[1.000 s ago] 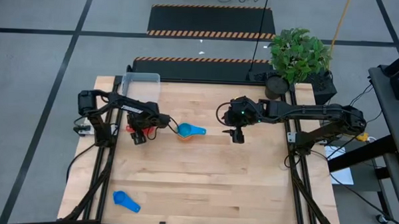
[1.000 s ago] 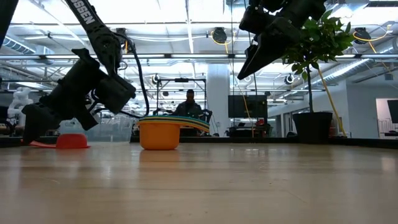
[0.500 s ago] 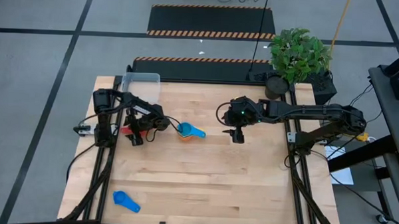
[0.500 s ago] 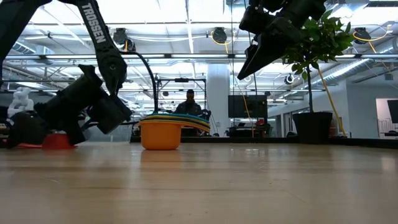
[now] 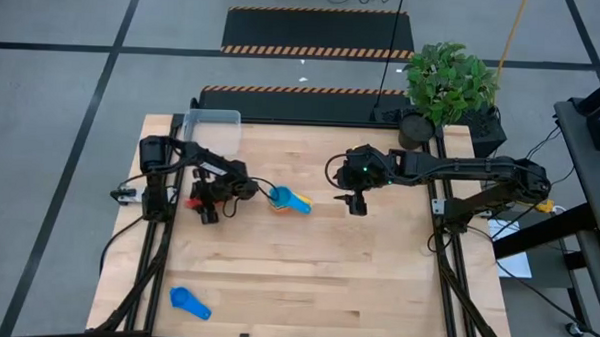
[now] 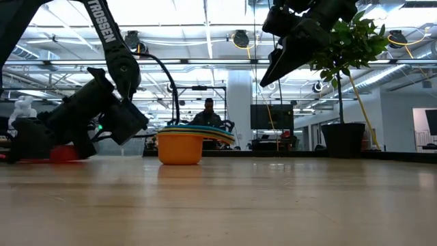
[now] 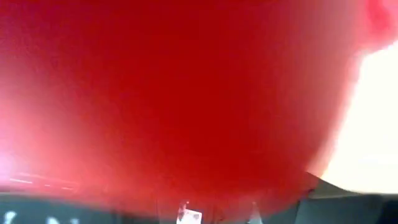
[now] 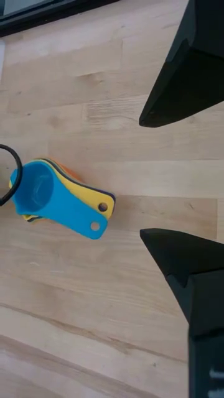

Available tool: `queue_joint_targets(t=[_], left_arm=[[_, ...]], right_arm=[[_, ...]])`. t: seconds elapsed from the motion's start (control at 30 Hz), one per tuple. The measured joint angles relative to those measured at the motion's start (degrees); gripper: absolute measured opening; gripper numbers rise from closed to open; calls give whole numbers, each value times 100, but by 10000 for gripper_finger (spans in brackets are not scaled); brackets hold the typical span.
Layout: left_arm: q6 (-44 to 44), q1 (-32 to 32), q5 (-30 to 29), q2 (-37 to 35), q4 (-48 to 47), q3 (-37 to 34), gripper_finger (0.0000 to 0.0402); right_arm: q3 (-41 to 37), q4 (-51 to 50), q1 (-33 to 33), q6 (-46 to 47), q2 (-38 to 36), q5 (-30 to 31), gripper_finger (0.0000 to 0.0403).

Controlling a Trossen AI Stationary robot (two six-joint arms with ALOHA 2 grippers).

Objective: Nest measuring cups in basket
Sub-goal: Stack the red measuring cup on top of the light blue measuring cup

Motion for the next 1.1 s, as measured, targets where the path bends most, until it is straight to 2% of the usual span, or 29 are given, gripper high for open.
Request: queue_joint_targets(t=[0.23, 0.53, 0.7, 0.77, 0.9, 1.1], left_arm=[[-288, -22, 25, 0, -4, 421, 130], [-371, -35, -46, 0, 85, 1017, 127], [-689, -192, -611, -215, 322, 1241, 129], [-785, -272, -813, -392, 356, 1240, 135], [-984, -460, -793, -777, 262, 1203, 161], [-891, -442, -723, -1297, 260, 1200, 234]], right_arm=[[0, 15, 0, -2, 1, 0, 272], [0, 16, 0, 3, 1, 0, 272], [0, 14, 0, 11, 1, 0, 272], [0, 3, 0, 12, 1, -2, 272], [0, -10, 0, 13, 1, -2, 272], [0, -10, 0, 15, 1, -4, 272]])
